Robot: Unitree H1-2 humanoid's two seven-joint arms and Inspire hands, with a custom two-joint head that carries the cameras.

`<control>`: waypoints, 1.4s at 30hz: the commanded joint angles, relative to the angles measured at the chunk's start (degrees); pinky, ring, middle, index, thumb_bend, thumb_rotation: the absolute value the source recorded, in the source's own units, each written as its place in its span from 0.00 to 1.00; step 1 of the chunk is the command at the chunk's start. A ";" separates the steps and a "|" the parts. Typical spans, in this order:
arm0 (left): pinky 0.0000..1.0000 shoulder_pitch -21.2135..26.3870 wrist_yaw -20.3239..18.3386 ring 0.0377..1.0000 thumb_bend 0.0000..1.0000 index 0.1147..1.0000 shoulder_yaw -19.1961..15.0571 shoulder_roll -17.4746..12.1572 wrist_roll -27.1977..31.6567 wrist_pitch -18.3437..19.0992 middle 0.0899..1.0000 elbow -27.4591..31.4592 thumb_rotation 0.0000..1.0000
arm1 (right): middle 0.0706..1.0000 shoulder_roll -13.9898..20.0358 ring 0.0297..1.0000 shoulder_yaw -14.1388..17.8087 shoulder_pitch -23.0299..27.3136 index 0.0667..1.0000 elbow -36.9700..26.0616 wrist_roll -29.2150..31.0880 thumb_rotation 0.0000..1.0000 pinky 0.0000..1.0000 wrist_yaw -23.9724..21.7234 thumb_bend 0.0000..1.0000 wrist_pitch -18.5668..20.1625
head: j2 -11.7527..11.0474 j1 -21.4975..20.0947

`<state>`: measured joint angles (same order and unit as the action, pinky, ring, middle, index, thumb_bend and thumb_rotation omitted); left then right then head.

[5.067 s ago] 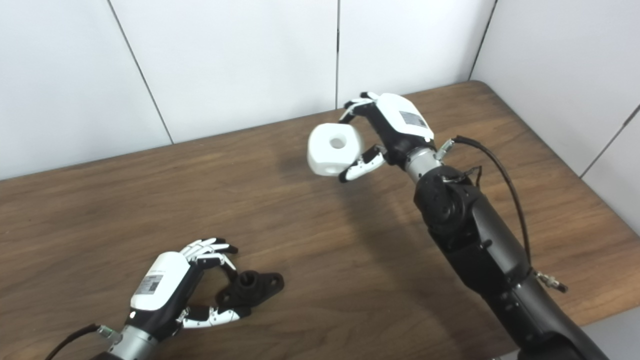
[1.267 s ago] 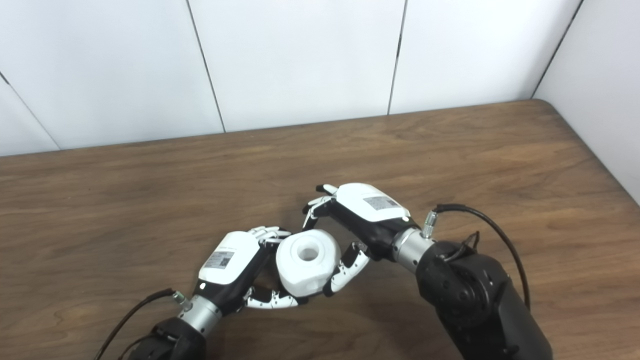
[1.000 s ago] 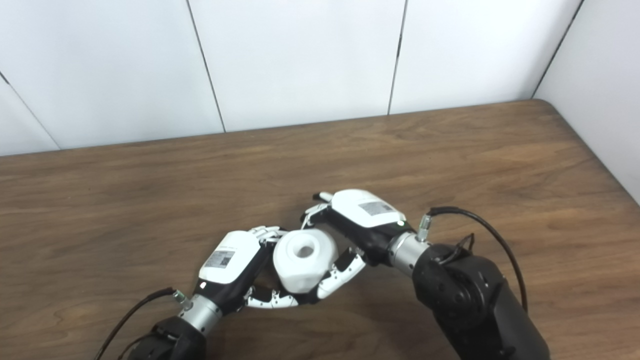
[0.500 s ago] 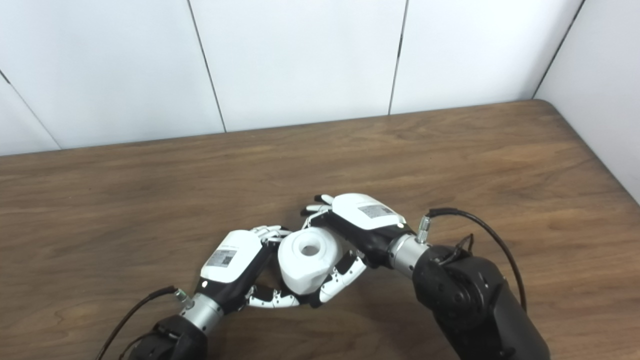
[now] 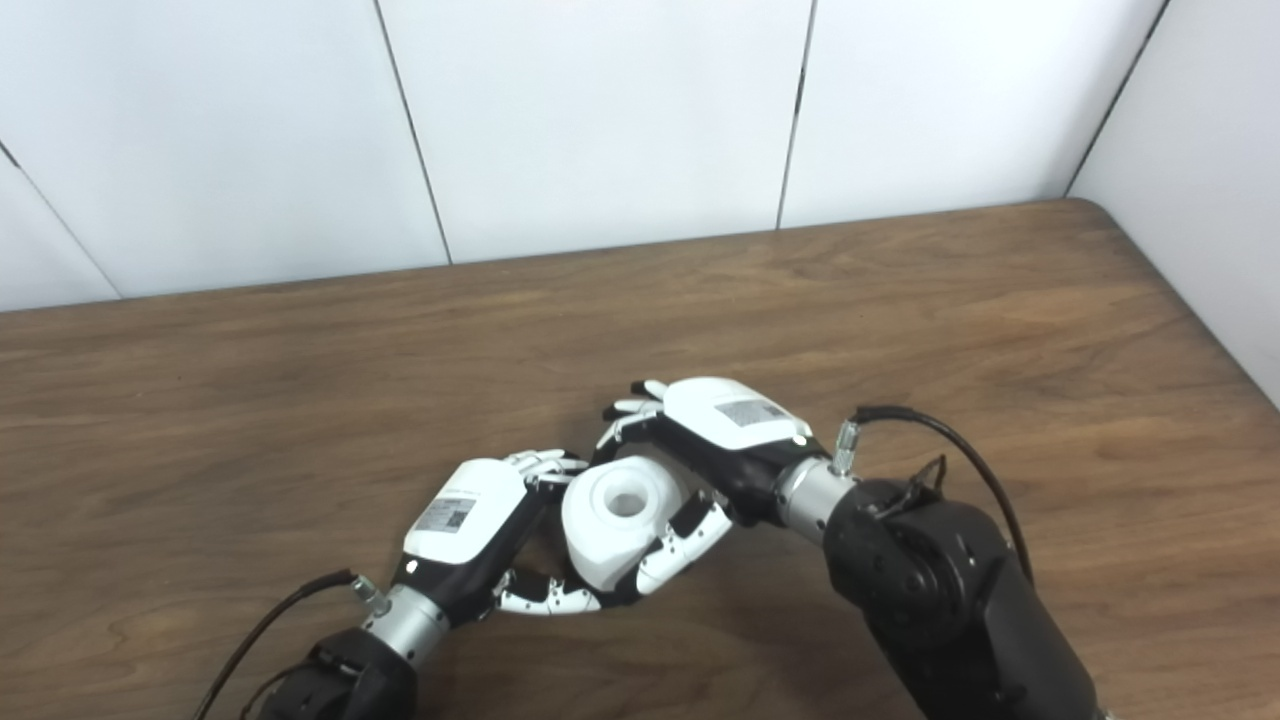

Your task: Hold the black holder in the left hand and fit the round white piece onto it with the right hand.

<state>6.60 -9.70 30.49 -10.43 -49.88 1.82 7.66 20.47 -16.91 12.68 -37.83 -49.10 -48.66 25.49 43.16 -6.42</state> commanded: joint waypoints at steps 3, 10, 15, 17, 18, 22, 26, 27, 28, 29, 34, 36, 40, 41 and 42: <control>0.84 -1.65 -4.42 0.86 0.52 0.42 1.45 -0.77 0.05 1.65 0.77 -3.22 0.05 | 0.91 -0.27 1.00 1.42 3.64 0.71 -3.21 -0.36 0.40 0.99 -1.27 1.00 0.80 | 0.06 -0.03; 0.84 -1.54 -4.29 0.86 0.52 0.42 1.39 -0.77 0.40 1.47 0.77 -3.43 0.05 | 0.90 0.74 1.00 2.08 6.57 0.73 -5.13 -0.76 0.42 0.97 -5.01 1.00 0.90 | 0.03 -0.16; 0.84 -1.48 -4.61 0.86 0.52 0.42 1.35 -0.73 0.47 1.78 0.78 -3.36 0.05 | 0.90 0.78 1.00 3.58 8.41 0.76 -6.62 -1.24 0.44 0.96 -8.10 1.00 1.16 | -0.02 -0.19; 0.84 -1.46 -4.73 0.86 0.52 0.42 1.31 -0.75 0.71 1.80 0.78 -3.30 0.05 | 0.90 0.57 1.00 4.36 9.10 0.77 -7.01 -1.37 0.45 0.96 -9.35 1.00 1.25 | -0.02 -0.19; 0.84 -1.46 -4.80 0.86 0.52 0.42 1.27 -0.75 0.85 1.84 0.78 -3.28 0.05 | 0.90 0.50 1.00 4.67 9.54 0.77 -7.15 -1.52 0.46 0.96 -10.10 1.00 1.28 | -0.02 -0.19; 0.84 -1.41 -5.32 0.87 0.52 0.42 1.24 -0.73 0.91 2.36 0.78 -3.06 0.05 | 0.90 0.14 1.00 6.10 11.40 0.78 -7.59 -2.06 0.47 0.96 -12.94 1.00 1.34 | 0.01 -0.10; 0.82 -1.37 -5.28 0.86 0.52 0.42 1.08 -0.76 1.35 2.15 0.78 -3.13 0.05 | 0.89 -0.58 0.99 8.59 12.93 0.78 -8.34 -2.11 0.46 0.94 -15.68 1.00 1.38 | 0.03 -0.17; 0.82 -1.37 -5.21 0.86 0.52 0.42 1.03 -0.76 1.49 2.07 0.78 -3.16 0.05 | 0.89 -0.82 0.98 9.19 13.16 0.78 -8.54 -2.11 0.45 0.94 -16.26 1.00 1.39 | 0.03 -0.17; 0.82 -1.37 -5.20 0.86 0.52 0.42 0.82 -0.68 1.94 2.10 0.78 -3.27 0.05 | 0.90 -0.92 0.98 9.66 13.39 0.78 -8.63 -2.08 0.45 0.93 -16.60 1.00 1.36 | -0.08 -0.08; 0.81 -1.37 -5.32 0.86 0.52 0.42 0.59 -0.56 2.41 2.30 0.78 -3.26 0.05 | 0.90 -1.03 0.98 10.01 13.56 0.78 -8.71 -2.14 0.46 0.93 -16.96 1.00 1.37 | -0.08 -0.08; 0.80 -1.21 -6.59 0.84 0.52 0.42 -0.31 -0.29 3.74 3.87 0.77 -2.54 0.06 | 0.90 -1.53 0.98 10.87 13.87 0.79 -8.82 -2.46 0.46 0.93 -18.04 1.00 1.35 | -0.12 -0.03; 0.80 -1.23 -7.71 0.84 0.52 0.43 -0.63 -0.24 3.78 4.97 0.77 -1.80 0.06 | 0.90 -1.45 0.98 10.84 13.87 0.78 -8.80 -2.70 0.48 0.92 -18.08 1.00 1.35 | -0.12 -0.03; 0.79 -0.96 -11.35 0.82 0.92 0.65 -1.10 -0.97 3.99 7.61 0.78 0.68 0.10 | 0.89 -1.67 0.98 11.14 13.73 0.78 -8.39 -2.49 0.48 0.92 -17.86 1.00 1.36 | -0.11 0.11; 0.79 -0.72 -12.93 0.83 0.94 0.69 -1.23 -1.34 4.05 8.55 0.79 1.54 0.12 | 0.90 -1.77 0.98 11.27 13.63 0.79 -8.30 -2.42 0.48 0.92 -17.79 1.00 1.37 | -0.11 0.11; 0.80 -0.46 -14.67 0.84 0.96 0.72 -1.39 -1.76 4.09 9.61 0.80 2.53 0.14 | 0.90 -1.76 0.98 11.32 13.57 0.79 -8.21 -2.33 0.48 0.92 -17.64 1.00 1.36 | -0.11 0.11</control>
<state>7.75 -17.00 28.57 -9.80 -46.81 6.58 11.38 18.86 -6.62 24.25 -45.20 -51.26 -65.79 26.59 42.98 -6.24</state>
